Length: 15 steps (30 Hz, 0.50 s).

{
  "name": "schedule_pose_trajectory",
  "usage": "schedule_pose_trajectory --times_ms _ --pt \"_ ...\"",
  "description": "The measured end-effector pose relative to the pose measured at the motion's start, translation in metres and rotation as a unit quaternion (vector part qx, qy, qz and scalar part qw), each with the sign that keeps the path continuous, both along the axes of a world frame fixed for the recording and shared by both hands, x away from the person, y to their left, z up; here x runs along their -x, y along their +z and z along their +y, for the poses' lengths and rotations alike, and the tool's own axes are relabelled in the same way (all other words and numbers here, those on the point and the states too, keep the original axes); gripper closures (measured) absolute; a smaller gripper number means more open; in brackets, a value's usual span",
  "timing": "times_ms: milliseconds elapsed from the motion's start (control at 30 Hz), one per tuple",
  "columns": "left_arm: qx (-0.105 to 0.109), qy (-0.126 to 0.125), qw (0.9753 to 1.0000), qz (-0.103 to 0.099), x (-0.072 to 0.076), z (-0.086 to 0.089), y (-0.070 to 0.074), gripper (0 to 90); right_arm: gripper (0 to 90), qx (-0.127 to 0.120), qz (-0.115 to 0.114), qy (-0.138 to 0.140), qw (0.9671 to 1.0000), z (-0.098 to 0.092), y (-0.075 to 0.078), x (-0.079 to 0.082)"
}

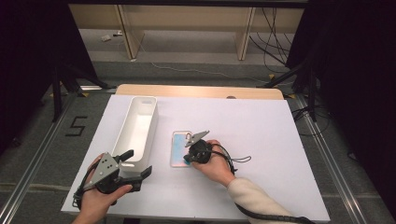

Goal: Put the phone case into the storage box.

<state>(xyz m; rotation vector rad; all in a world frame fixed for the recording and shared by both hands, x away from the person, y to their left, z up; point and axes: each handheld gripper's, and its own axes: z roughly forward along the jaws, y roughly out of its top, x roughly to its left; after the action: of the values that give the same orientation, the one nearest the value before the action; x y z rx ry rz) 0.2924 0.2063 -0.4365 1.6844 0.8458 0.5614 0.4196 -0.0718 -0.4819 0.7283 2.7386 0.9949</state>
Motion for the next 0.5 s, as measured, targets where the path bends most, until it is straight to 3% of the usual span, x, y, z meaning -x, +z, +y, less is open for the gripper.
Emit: schedule_pose_trajectory --times_ms 367,500 --pt "0.0 -0.002 1.0 0.002 0.0008 -0.0006 -0.0002 14.1 90.0 0.003 0.002 0.002 1.0 -0.0014 0.0001 0.0" --pt "-0.001 -0.003 1.0 0.0 0.0011 -0.0013 -0.0002 14.1 90.0 -0.011 -0.007 -0.001 0.9999 -0.0015 0.0014 0.0021"
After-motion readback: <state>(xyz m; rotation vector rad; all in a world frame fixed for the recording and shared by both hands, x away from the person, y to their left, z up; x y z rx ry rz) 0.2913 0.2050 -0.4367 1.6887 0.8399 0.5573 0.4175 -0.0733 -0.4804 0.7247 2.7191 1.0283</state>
